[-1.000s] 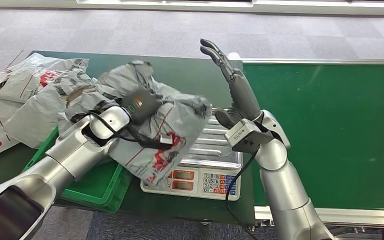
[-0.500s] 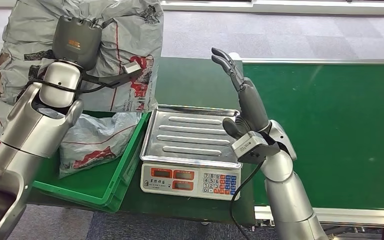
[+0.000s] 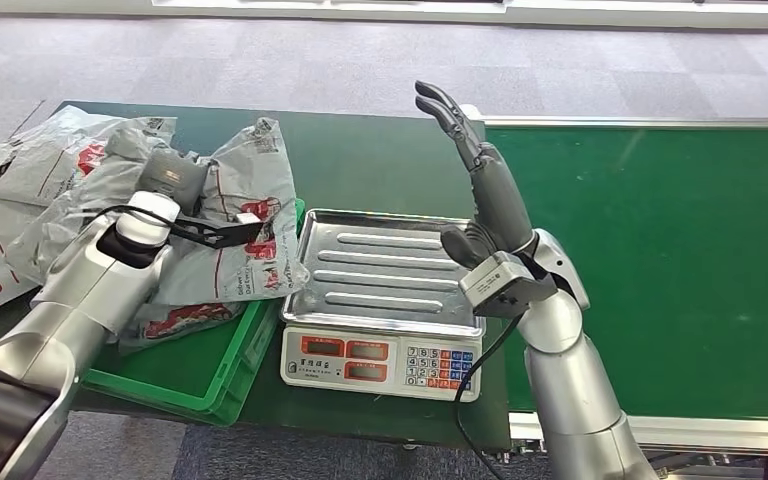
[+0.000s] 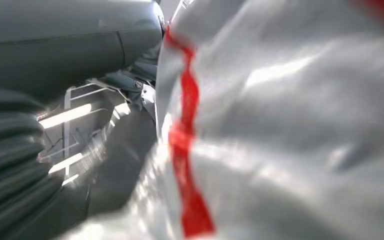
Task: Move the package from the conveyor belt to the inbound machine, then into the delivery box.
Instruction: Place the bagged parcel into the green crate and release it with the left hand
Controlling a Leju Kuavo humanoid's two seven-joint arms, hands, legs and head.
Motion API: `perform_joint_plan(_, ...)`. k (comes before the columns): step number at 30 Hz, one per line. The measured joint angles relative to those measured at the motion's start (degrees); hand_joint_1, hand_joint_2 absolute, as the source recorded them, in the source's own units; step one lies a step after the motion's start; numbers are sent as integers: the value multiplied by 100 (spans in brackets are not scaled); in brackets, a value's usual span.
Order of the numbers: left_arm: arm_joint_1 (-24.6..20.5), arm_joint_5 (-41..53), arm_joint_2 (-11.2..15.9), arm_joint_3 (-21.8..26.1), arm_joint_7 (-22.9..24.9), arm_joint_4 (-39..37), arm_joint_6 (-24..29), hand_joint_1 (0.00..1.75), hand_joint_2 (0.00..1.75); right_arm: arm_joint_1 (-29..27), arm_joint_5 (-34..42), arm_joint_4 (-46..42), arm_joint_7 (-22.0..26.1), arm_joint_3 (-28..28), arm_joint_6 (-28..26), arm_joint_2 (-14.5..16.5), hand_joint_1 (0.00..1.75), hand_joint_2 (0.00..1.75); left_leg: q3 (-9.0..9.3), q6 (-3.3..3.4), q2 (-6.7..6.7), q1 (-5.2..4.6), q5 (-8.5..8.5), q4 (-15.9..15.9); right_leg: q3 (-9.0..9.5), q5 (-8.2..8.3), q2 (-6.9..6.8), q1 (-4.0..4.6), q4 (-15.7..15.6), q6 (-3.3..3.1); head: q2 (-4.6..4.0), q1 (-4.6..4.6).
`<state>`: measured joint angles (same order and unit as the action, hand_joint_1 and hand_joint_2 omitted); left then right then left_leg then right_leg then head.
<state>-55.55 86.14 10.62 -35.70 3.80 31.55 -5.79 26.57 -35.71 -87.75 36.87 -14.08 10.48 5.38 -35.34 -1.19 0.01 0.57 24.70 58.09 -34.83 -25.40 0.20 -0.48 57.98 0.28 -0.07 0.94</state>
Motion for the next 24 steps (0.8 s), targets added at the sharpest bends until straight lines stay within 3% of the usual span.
perform_joint_plan(6, -17, 0, -73, 1, 79, -364, -58, 0, 0, 168, 32, 67, -78, 0, 45, 16, 0, 0, -3, 0, -2, -1, 1, 0, -2, -1, -4, -1, 0, 0, 0, 0)
perform_joint_plan(11, -57, 0, -81, 73, 37, -292, 728, 0, 0, 168, 68, 89, -89, 0, 40, 14, 0, 0, -2, 0, -2, 0, 0, 0, -1, 0, -6, 0, 0, 0, 0, 0)
perform_joint_plan(22, -74, 0, -81, 151, 23, -110, 791, 0, 0, 143, 77, 89, -89, 0, 30, 10, 0, 0, -2, 0, -2, 0, 0, 0, -2, 0, -5, 0, 0, -1, 0, 0)
perform_joint_plan(24, -51, -10, -86, 179, 33, -54, 1100, 0, 0, 134, 76, 89, -89, 0, 17, 9, 0, 0, -2, 0, -2, 0, 0, 1, -4, 0, -4, 0, 0, -1, 0, 0)
